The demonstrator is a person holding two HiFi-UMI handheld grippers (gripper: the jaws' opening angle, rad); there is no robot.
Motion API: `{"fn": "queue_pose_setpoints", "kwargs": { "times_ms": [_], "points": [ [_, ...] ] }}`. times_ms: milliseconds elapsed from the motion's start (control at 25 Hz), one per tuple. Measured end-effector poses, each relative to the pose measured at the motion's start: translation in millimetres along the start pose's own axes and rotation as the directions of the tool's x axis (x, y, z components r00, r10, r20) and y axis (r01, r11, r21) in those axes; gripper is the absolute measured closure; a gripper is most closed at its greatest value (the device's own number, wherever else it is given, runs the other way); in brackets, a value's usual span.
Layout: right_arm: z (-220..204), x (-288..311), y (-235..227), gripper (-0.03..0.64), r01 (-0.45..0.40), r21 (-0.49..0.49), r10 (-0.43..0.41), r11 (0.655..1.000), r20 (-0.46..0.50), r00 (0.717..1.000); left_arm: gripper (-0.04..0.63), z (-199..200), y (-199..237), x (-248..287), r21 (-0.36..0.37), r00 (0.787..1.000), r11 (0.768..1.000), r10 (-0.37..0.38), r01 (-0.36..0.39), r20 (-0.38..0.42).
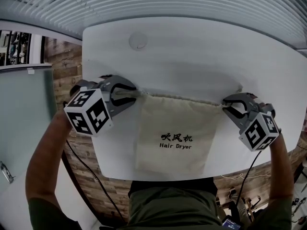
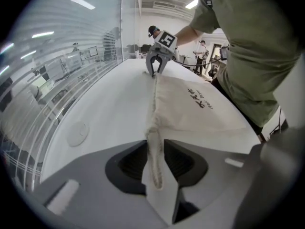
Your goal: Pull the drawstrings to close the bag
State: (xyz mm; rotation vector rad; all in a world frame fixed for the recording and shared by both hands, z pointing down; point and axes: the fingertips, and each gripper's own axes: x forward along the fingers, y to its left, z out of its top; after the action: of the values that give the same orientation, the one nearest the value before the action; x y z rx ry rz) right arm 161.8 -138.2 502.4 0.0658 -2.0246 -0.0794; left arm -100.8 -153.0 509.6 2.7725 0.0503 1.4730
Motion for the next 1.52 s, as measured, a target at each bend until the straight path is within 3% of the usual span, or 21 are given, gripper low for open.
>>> {"fn": "queue_pose_setpoints", "kwargs": {
  "times_ms": [80,440,560,680,840,1240,1360,1520],
  "points": [
    [-2,1,5,0.587,-0.011,0.022,0.010,1.000,0.021,1.000,0.523,1,3,0,-0.016,1.000,1.000,0.011,-0.011,0.009],
    [3,-1,1,0.606,-0.014,0.050,0.012,0.999,0.040,0.999,0.566,1,3,-3,0.038,0.997,0.996,0.080,-0.079,-0.010],
    [4,-4,1,0.607,0.026,0.005,-0.026,1.000,0.020,0.999,0.572,2,3,-5,0.112,0.992,0.988,0.115,-0.109,-0.053],
    [10,-16,-1,0.608,0.090,-0.040,-0.090,0.995,0.010,0.996,0.574,2,3,-10,0.236,0.977,0.961,0.177,-0.145,-0.121],
    [23,-34,2,0.609,0.172,-0.109,-0.174,0.979,-0.001,0.985,0.575,6,-3,-24,0.294,0.960,0.936,0.242,-0.192,-0.145],
    [68,-90,21,0.609,0.344,-0.185,-0.348,0.921,0.015,0.937,0.577,35,-27,-92,0.364,0.890,0.855,0.438,-0.370,-0.126],
    [72,-65,1,0.609,0.391,-0.196,-0.389,0.899,0.047,0.920,0.577,12,-12,-90,0.381,0.862,0.831,0.486,-0.405,-0.146],
    [67,-3,-49,0.609,0.472,-0.195,-0.458,0.860,0.114,0.881,0.577,-36,31,-74,0.398,0.806,0.794,0.561,-0.460,-0.189]
  ]
}}
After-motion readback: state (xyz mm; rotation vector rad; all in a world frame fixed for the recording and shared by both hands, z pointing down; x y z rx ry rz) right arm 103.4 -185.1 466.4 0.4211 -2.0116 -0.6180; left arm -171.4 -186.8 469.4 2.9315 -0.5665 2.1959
